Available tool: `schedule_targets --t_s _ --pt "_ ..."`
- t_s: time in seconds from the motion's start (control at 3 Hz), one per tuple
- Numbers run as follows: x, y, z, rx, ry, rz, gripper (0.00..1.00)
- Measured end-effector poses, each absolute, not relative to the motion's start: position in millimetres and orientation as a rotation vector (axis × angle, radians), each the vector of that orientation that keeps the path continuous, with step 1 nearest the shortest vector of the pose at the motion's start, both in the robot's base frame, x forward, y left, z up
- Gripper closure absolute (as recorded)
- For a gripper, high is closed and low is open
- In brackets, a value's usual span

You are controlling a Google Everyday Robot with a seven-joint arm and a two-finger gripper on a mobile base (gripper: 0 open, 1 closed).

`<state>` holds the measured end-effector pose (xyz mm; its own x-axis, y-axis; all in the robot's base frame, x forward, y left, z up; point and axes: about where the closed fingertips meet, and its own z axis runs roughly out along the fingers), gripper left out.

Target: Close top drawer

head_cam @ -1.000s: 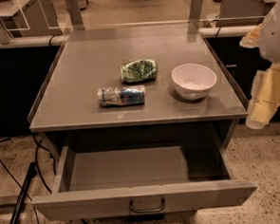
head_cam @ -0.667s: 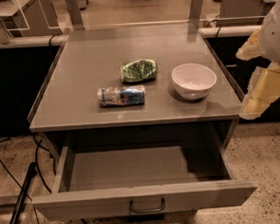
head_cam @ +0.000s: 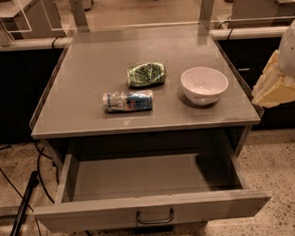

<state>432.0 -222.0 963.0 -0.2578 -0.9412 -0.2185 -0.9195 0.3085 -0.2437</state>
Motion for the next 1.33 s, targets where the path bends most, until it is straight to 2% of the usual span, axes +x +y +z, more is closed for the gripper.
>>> schedule_targets --t_s 0.33,0.67,1.0,1.33 --pt "419.5 -227.2 936.9 -1.602 2.291 -0.073 0.95" --pt "401.2 -226.2 899.7 -1.543 2.304 -0.006 1.0" --pt "383.1 -220.9 869.9 -1.523 2.302 0.074 1.0" --pt "383.1 -221.0 869.7 -1.523 2.302 0.074 1.0"
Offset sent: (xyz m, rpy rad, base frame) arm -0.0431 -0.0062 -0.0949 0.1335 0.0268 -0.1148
